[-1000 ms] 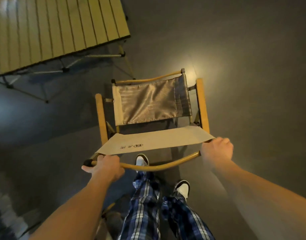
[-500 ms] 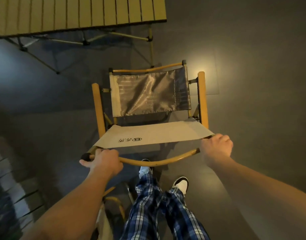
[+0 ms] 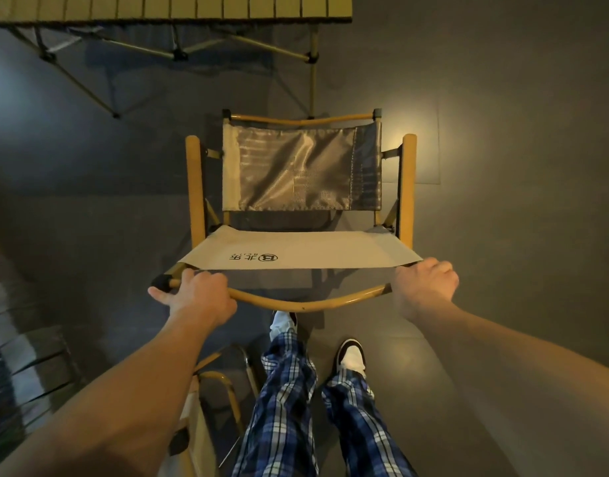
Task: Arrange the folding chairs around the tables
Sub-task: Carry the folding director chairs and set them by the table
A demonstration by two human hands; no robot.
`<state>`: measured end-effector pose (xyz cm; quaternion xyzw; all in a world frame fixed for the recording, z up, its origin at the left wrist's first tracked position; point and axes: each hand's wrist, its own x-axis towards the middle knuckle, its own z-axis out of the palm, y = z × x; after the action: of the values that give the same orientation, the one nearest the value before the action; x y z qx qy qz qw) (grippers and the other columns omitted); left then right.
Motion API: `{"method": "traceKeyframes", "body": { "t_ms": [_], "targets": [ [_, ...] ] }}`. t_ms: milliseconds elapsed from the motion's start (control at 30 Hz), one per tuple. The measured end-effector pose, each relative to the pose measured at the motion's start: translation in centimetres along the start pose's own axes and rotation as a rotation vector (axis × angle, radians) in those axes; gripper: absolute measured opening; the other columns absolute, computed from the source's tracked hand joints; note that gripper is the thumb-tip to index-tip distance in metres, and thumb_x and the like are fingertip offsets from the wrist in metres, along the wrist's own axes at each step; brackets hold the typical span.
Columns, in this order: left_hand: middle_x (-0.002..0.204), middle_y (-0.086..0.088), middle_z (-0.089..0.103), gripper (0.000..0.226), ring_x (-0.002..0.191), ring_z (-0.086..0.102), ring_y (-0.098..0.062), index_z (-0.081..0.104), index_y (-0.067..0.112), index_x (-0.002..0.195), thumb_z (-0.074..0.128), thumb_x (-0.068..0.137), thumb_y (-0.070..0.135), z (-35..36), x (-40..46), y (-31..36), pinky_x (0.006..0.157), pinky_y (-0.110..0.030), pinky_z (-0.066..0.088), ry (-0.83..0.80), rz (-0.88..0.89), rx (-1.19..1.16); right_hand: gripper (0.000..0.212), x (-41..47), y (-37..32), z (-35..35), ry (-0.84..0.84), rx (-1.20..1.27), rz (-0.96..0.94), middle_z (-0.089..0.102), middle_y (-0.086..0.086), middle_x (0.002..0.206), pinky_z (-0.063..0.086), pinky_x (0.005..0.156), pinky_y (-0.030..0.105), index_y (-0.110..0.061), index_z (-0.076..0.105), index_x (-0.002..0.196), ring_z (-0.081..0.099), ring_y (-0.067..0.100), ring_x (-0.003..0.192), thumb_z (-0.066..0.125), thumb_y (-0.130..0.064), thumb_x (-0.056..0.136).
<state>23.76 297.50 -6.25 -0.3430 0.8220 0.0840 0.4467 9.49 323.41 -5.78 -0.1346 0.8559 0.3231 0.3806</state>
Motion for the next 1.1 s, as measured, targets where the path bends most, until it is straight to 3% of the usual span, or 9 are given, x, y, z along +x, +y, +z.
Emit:
{"method": "traceKeyframes", "body": {
  "t_ms": [400, 567, 633, 733, 800, 900, 967, 1100],
  "targets": [
    [0.094, 0.001, 0.046, 0.016, 0.105, 0.036, -0.024, 0.054, 0.027, 0.081, 0.045, 0.091, 0.019, -0.4, 0.6, -3.6, 0.099, -0.082, 0.010, 0.024, 0.012, -0.041, 0.035, -0.5, -2.9, -1.9, 0.050, 0.005, -0.038, 0.052, 0.021, 0.117, 0.049, 0.083, 0.041, -0.010, 0.063, 0.123, 0.048, 0.039, 0.107, 0.059, -0.026, 0.092],
    [0.097, 0.001, 0.046, 0.013, 0.112, 0.039, -0.026, 0.052, 0.026, 0.084, 0.045, 0.091, 0.018, -0.1, 0.4, -4.1, 0.101, -0.082, 0.009, 0.065, 0.046, -0.048, 0.040, -0.6, -3.1, -2.4, 0.018, -0.032, -0.030, 0.053, 0.021, 0.121, 0.050, 0.087, 0.043, -0.007, 0.059, 0.127, 0.050, 0.039, 0.110, 0.061, -0.025, 0.092],
    [0.103, 0.001, 0.048, 0.014, 0.117, 0.039, -0.026, 0.055, 0.026, 0.095, 0.045, 0.090, 0.018, 0.2, 0.3, -4.2, 0.102, -0.081, 0.008, 0.109, 0.062, -0.071, 0.039, -0.6, -3.3, -2.5, 0.004, -0.033, -0.026, 0.056, 0.021, 0.123, 0.050, 0.089, 0.046, -0.006, 0.059, 0.129, 0.051, 0.041, 0.111, 0.059, -0.022, 0.093],
    [0.134, -0.002, 0.047, 0.040, 0.136, 0.030, -0.027, 0.048, 0.025, 0.131, 0.048, 0.091, 0.025, 1.5, 0.4, -5.2, 0.109, -0.072, 0.011, 0.213, 0.088, -0.146, 0.040, -1.1, -3.9, -2.8, 0.024, -0.022, -0.066, 0.056, 0.023, 0.126, 0.046, 0.095, 0.053, -0.008, 0.057, 0.130, 0.051, 0.044, 0.115, 0.059, -0.020, 0.092],
    [0.148, -0.006, 0.038, 0.052, 0.144, 0.020, -0.029, 0.040, 0.020, 0.141, 0.051, 0.091, 0.029, 2.9, -0.3, -6.0, 0.114, -0.062, 0.019, 0.339, 0.104, -0.208, 0.044, -2.0, -4.9, -3.2, 0.097, 0.045, -0.257, 0.056, 0.018, 0.125, 0.045, 0.097, 0.053, -0.014, 0.051, 0.133, 0.050, 0.039, 0.117, 0.061, -0.026, 0.091],
    [0.154, -0.011, 0.030, 0.059, 0.146, 0.017, -0.031, 0.033, 0.015, 0.148, 0.051, 0.094, 0.032, 5.4, -3.1, -7.5, 0.117, -0.052, 0.023, 0.437, 0.051, -0.337, 0.074, -4.2, -7.4, -4.3, 0.223, 0.142, -0.663, 0.050, 0.012, 0.135, 0.040, 0.105, 0.050, -0.023, 0.029, 0.148, 0.044, 0.034, 0.127, 0.066, -0.047, 0.087],
    [0.153, -0.011, 0.033, 0.058, 0.145, 0.021, -0.030, 0.034, 0.014, 0.147, 0.049, 0.096, 0.034, 8.3, -5.9, -8.9, 0.117, -0.049, 0.025, 0.450, -0.056, -0.417, 0.088, -6.9, -9.8, -4.9, 0.358, 0.065, -0.852, 0.040, 0.011, 0.147, 0.031, 0.111, 0.049, -0.024, 0.018, 0.152, 0.033, 0.033, 0.136, 0.064, -0.057, 0.085],
    [0.141, -0.012, 0.048, 0.046, 0.135, 0.037, -0.032, 0.049, 0.014, 0.136, 0.047, 0.095, 0.036, 14.2, -11.0, -10.9, 0.111, -0.048, 0.033, 0.382, -0.244, -0.581, 0.087, -11.9, -14.0, -4.6, 0.503, -0.075, -1.072, 0.032, 0.009, 0.152, 0.027, 0.113, 0.048, -0.025, 0.016, 0.154, 0.025, 0.032, 0.140, 0.062, -0.056, 0.086]
  ]
}}
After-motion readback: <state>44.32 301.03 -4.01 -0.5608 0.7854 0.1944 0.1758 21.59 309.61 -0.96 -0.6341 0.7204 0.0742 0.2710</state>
